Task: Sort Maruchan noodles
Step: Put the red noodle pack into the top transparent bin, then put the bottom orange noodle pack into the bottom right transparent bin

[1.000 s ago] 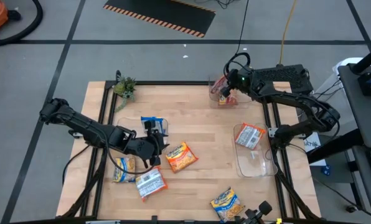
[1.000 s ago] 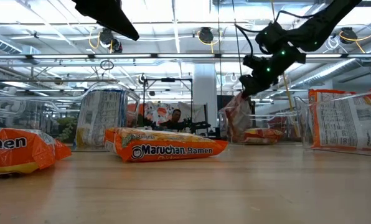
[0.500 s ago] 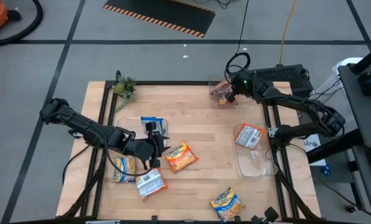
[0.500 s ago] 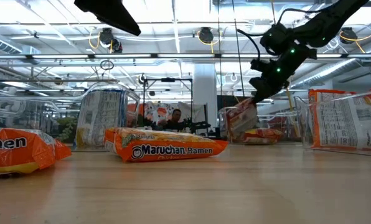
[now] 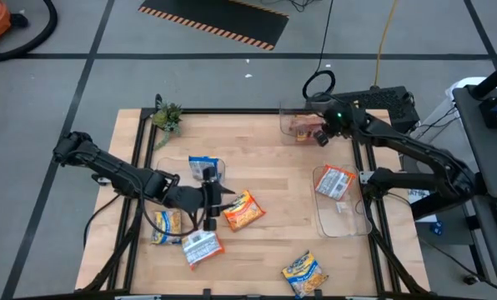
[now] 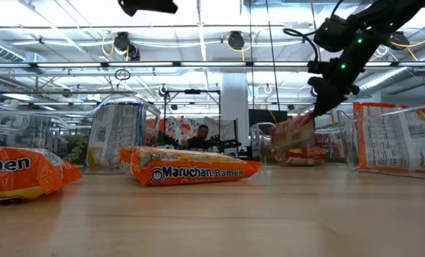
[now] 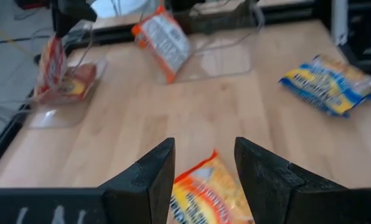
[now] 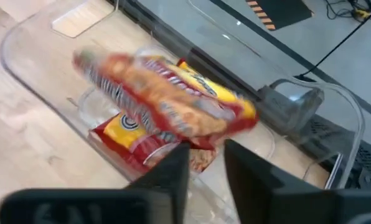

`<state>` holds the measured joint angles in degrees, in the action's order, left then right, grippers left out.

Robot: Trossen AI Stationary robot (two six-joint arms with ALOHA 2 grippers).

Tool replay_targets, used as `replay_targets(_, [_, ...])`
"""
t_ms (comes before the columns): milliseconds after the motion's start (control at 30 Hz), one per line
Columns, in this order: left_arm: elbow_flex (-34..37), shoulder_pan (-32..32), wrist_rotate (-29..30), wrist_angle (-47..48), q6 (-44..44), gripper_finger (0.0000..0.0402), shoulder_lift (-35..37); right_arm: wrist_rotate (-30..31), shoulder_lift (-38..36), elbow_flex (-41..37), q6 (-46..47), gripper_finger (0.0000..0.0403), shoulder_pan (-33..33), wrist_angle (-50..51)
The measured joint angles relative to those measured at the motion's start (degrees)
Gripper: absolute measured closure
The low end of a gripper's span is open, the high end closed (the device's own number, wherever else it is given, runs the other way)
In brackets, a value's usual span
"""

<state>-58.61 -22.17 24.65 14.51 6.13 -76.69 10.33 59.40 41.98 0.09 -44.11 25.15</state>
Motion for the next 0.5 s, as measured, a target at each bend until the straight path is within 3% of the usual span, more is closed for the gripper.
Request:
replay_targets(233, [0.00, 0.00, -4.13, -3.43, 0.27, 0.0229, 0.00, -5.81, -4.45, -0.17, 3.28, 0.0206, 3.59, -3.02])
replay_targets(500, [0.00, -1.39, -5.77, -4.66, 3.09, 0.0229, -0.13, -15.90, -12.97, -7.73, 11.04, 0.0190, 11.85, -17.43])
